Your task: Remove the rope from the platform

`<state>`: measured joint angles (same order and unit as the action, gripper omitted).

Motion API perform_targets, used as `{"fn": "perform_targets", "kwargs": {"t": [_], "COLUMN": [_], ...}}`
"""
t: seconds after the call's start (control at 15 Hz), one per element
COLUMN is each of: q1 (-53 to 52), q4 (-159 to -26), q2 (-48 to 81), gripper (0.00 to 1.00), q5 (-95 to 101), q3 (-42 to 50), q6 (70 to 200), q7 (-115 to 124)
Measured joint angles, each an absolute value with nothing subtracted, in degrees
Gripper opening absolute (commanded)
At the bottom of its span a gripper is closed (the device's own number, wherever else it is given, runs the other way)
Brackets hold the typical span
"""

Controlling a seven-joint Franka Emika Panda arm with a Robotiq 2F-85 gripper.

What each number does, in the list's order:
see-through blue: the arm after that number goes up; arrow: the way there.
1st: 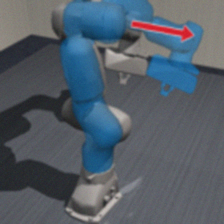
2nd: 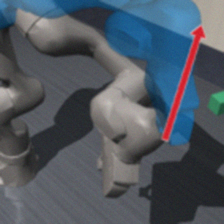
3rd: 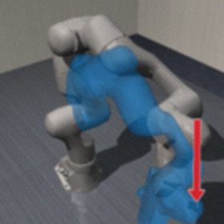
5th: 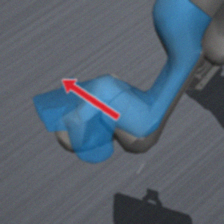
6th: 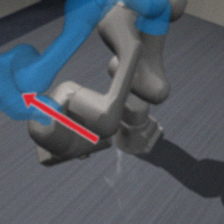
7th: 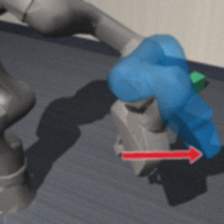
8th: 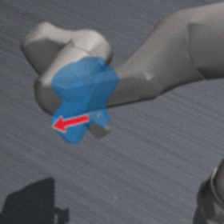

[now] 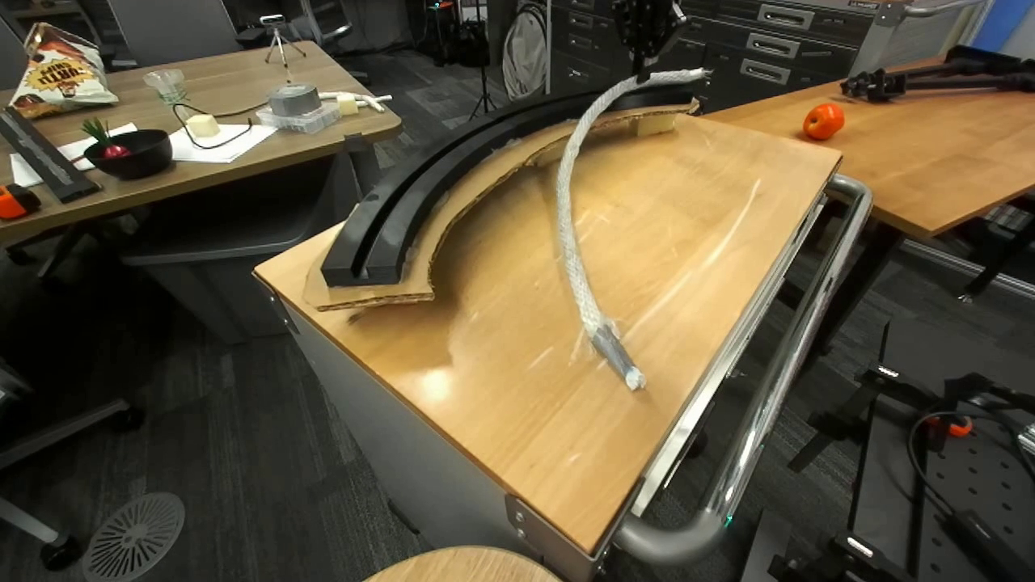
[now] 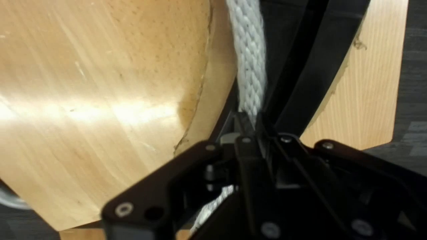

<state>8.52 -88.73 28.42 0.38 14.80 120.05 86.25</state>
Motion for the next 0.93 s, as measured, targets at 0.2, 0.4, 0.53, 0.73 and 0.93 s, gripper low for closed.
{"fn": "perform_targets", "kwargs": {"t": [0.2, 0.4, 0.53, 0.73, 0.93], "q1": [7.43, 7.3, 7.27, 6.71, 4.74], "q4": [-94.73, -100.98, -103.79, -106.44, -110.26], "q2": [24.74, 22.04, 21.29, 19.99, 15.67], "gripper": [0.02, 0.02, 0.04, 0.4, 0.63], "q5": [4.02, 4.22, 2.53, 0.25, 0.57], "q3": [16.74, 16.53, 15.57, 13.74, 12.96], "q6": [118.47, 116.36, 116.43, 118.73, 125.96], "q7": [92.24, 94.96, 95.36, 96.3, 97.91]}}
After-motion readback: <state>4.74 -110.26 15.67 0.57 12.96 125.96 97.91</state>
